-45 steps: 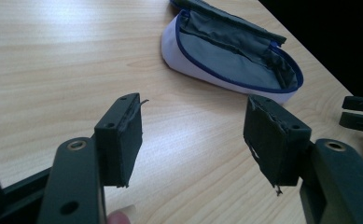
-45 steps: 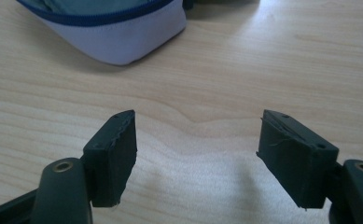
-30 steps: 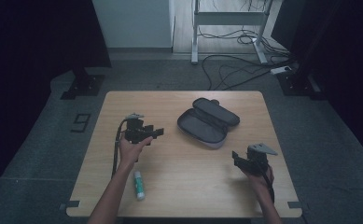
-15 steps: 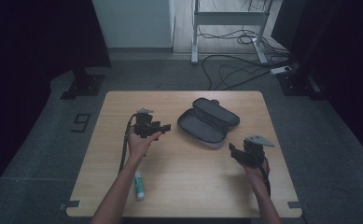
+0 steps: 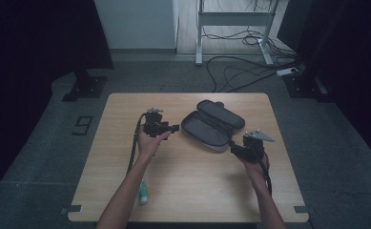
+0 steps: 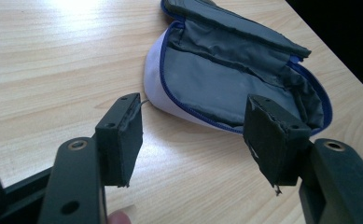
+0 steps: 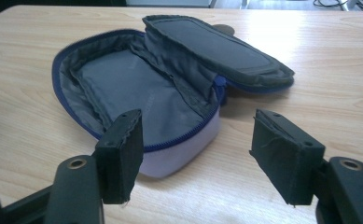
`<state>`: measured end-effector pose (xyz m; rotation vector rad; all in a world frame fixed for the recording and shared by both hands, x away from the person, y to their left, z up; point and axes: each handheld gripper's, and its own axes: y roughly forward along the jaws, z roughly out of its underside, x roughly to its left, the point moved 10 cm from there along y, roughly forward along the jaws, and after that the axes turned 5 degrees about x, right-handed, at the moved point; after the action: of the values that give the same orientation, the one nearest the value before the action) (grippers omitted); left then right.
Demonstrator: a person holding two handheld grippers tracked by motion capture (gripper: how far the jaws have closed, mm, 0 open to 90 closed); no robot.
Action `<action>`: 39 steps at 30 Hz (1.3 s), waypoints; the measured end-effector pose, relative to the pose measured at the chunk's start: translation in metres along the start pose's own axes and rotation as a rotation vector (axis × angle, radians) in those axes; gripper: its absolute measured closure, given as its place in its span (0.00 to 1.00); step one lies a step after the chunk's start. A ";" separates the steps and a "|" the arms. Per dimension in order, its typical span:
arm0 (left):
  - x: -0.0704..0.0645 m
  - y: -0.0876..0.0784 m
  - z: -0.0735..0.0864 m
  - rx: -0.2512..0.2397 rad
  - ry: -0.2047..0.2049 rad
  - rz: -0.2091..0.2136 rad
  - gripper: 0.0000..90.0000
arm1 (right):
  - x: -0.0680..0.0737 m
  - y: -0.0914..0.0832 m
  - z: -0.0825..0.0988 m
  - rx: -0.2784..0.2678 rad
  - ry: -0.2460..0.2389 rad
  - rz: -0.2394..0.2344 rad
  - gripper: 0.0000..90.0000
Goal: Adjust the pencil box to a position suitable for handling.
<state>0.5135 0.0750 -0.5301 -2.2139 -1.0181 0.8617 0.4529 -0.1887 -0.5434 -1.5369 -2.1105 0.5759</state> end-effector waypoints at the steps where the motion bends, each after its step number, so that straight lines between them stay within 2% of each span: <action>1: 0.000 0.002 -0.001 0.002 0.002 -0.001 0.42 | 0.001 0.002 0.000 0.008 0.000 -0.002 0.36; 6: -0.004 0.007 -0.005 0.001 0.008 0.001 0.42 | 0.009 0.007 -0.004 0.014 -0.017 -0.006 0.37; 11: -0.001 0.018 -0.004 0.009 -0.002 -0.008 0.43 | 0.010 0.013 -0.004 0.024 -0.019 -0.009 0.37; 14: 0.002 0.023 -0.005 0.014 -0.015 -0.012 0.43 | 0.009 0.017 -0.004 0.030 -0.017 -0.010 0.37; 20: -0.002 0.034 -0.011 0.026 -0.002 -0.021 0.43 | 0.008 0.027 -0.003 0.048 -0.020 -0.004 0.37; 39: 0.010 0.069 -0.009 0.081 -0.026 -0.054 0.44 | 0.001 0.032 -0.003 0.047 -0.004 -0.007 0.38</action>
<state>0.5557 0.0423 -0.5750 -2.1037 -1.0318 0.8938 0.4784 -0.1782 -0.5599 -1.5038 -2.0890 0.6222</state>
